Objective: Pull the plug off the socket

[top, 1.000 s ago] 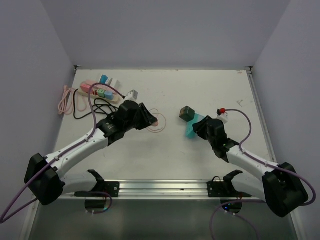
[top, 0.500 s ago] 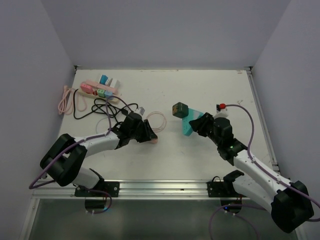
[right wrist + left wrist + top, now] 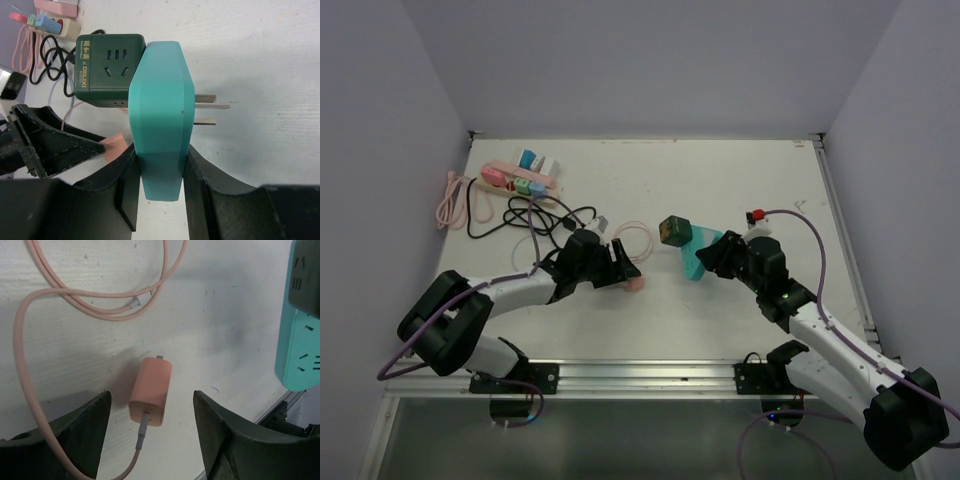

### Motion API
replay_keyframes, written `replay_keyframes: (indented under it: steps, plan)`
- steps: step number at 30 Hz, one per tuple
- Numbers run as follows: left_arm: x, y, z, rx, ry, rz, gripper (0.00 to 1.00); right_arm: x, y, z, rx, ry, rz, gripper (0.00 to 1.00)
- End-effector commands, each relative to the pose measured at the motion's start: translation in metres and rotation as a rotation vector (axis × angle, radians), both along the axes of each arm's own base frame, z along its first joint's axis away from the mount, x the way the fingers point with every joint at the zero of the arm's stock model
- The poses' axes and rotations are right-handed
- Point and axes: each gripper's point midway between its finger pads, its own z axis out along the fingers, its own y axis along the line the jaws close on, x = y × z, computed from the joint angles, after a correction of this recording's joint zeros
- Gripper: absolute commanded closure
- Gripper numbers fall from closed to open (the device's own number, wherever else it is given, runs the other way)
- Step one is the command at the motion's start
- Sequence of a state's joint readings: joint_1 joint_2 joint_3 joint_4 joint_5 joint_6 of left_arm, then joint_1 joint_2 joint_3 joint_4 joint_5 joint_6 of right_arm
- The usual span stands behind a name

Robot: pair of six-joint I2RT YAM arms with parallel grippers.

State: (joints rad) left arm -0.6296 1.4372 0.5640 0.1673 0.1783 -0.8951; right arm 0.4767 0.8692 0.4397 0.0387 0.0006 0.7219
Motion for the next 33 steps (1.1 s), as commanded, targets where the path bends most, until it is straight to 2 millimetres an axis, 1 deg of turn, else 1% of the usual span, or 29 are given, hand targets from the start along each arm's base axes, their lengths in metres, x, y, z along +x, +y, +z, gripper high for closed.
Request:
replay_keyframes:
  steps: [1,3,4,5,6,7,12,13,14,15,17,18,21,23,24,26,27,31,32,33]
  plan:
    - [0.011,0.002,0.026,-0.025,-0.096,0.010,0.28,0.011,0.012,0.051,0.052,-0.135,0.049,1.00]
    - [0.010,0.006,0.033,-0.012,-0.110,0.011,0.22,0.011,0.014,0.050,0.039,-0.133,0.064,1.00]
    - [0.011,0.008,0.037,-0.007,-0.119,0.018,0.14,0.012,0.014,0.053,0.038,-0.137,0.069,1.00]
    - [0.011,0.010,0.040,-0.001,-0.127,0.019,0.10,0.012,0.014,0.053,0.027,-0.138,0.074,1.00]
    - [0.008,0.013,0.045,0.004,-0.129,0.023,0.02,0.012,0.015,0.053,0.022,-0.137,0.079,1.00]
    - [0.009,0.014,0.050,0.003,-0.140,0.026,0.00,0.012,0.015,0.056,0.020,-0.140,0.083,1.00]
    - [0.004,0.025,0.069,0.042,-0.147,0.039,0.00,0.011,0.021,0.059,0.016,-0.146,0.119,1.00]
    - [0.007,0.024,0.079,0.035,-0.162,0.044,0.00,0.011,0.022,0.061,0.019,-0.148,0.125,1.00]
    - [0.007,0.024,0.084,0.029,-0.168,0.043,0.00,0.011,0.022,0.061,0.019,-0.150,0.125,1.00]
    - [0.008,0.023,0.094,0.015,-0.182,0.046,0.01,0.011,0.022,0.061,0.021,-0.149,0.126,1.00]
    - [0.008,0.021,0.106,-0.006,-0.194,0.046,0.00,0.010,0.024,0.063,0.026,-0.154,0.136,1.00]
    - [0.010,0.019,0.118,-0.028,-0.216,0.043,0.00,0.011,0.024,0.063,0.027,-0.154,0.140,1.00]
    - [0.016,0.009,0.138,-0.068,-0.266,0.014,0.00,0.008,0.032,0.068,0.040,-0.160,0.188,1.00]
    - [0.020,0.004,0.143,-0.065,-0.280,-0.010,0.00,0.007,0.035,0.070,0.044,-0.161,0.205,1.00]
    - [0.023,0.000,0.152,-0.078,-0.292,-0.016,0.01,0.006,0.036,0.070,0.045,-0.161,0.213,1.00]
    - [0.025,-0.004,0.155,-0.087,-0.281,-0.021,0.00,0.005,0.035,0.072,0.040,-0.169,0.214,1.00]
    - [0.027,-0.007,0.162,-0.103,-0.286,-0.018,0.00,0.005,0.035,0.073,0.039,-0.172,0.214,1.00]
    - [0.032,-0.017,0.165,-0.166,-0.250,0.007,0.00,0.003,0.036,0.073,0.042,-0.173,0.225,1.00]
    - [0.035,-0.020,0.163,-0.175,-0.239,0.009,0.00,0.003,0.036,0.073,0.044,-0.170,0.225,1.00]
    - [0.037,-0.023,0.166,-0.190,-0.237,0.011,0.00,0.002,0.037,0.072,0.047,-0.169,0.232,1.00]
